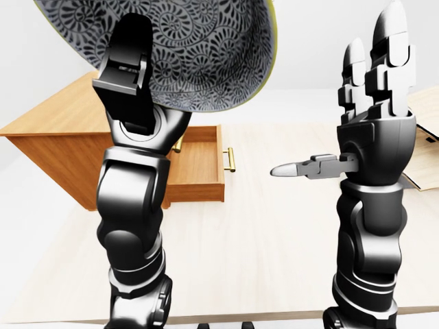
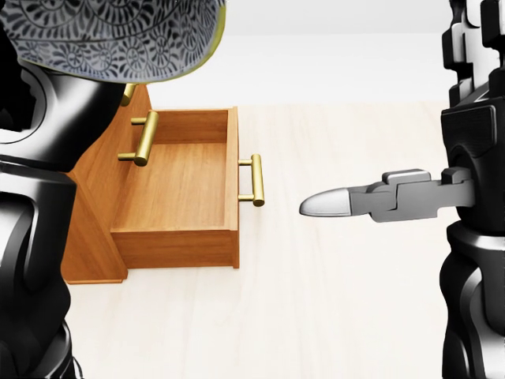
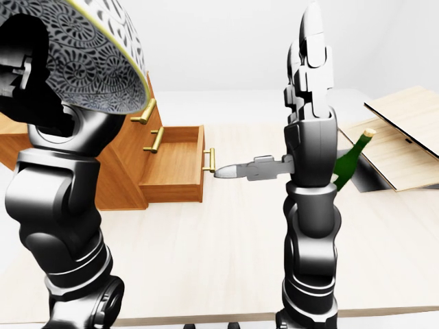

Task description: Put the bowl on top of the cabinet.

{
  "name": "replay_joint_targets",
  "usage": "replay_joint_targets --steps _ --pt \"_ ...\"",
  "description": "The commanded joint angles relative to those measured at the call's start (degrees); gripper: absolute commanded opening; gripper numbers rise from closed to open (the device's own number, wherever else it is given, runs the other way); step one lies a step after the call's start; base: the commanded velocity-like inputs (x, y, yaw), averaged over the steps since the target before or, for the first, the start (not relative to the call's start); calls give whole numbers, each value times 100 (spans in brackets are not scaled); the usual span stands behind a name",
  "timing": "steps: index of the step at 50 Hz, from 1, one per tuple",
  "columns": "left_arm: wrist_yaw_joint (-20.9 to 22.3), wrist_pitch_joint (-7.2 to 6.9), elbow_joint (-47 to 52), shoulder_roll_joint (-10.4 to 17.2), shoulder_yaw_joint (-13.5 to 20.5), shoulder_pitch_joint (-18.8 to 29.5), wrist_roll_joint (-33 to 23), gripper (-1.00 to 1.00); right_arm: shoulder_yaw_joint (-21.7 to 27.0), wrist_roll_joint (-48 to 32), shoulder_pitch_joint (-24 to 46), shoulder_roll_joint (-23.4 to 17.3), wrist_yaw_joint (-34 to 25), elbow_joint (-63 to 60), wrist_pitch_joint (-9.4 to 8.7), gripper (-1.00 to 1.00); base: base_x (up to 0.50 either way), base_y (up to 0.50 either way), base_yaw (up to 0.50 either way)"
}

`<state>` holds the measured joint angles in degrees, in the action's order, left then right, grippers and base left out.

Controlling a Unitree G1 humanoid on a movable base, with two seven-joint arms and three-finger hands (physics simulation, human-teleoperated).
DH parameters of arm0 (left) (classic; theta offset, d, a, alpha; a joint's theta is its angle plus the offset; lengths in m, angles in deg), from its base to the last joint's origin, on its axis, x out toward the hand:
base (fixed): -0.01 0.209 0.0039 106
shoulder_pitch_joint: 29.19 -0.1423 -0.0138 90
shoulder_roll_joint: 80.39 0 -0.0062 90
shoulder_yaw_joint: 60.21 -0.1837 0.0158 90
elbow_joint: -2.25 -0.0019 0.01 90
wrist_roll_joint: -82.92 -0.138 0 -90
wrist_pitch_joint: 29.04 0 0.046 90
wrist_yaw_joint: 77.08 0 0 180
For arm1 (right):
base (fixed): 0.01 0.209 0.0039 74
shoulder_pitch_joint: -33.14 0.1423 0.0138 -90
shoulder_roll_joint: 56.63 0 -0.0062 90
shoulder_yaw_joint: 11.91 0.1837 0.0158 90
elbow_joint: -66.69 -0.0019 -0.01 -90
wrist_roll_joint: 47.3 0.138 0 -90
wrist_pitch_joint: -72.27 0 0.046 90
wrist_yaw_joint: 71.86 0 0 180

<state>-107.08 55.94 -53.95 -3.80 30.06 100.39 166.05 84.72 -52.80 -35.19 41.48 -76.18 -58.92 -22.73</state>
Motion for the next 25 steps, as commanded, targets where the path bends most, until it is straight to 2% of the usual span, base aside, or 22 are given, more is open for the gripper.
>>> replay_joint_targets --steps 1,11,25 --pt "0 2 -402 580 -211 200 1035 -100 -50 -28 -64 29 29 201 0 100 0 0 0" --pt "0 2 -928 687 -14 595 811 -100 -88 -77 -53 56 5 228 0 100 0 0 0" --pt "0 2 -1121 732 92 739 738 -100 -123 -116 -74 84 -13 226 0 100 0 0 0"
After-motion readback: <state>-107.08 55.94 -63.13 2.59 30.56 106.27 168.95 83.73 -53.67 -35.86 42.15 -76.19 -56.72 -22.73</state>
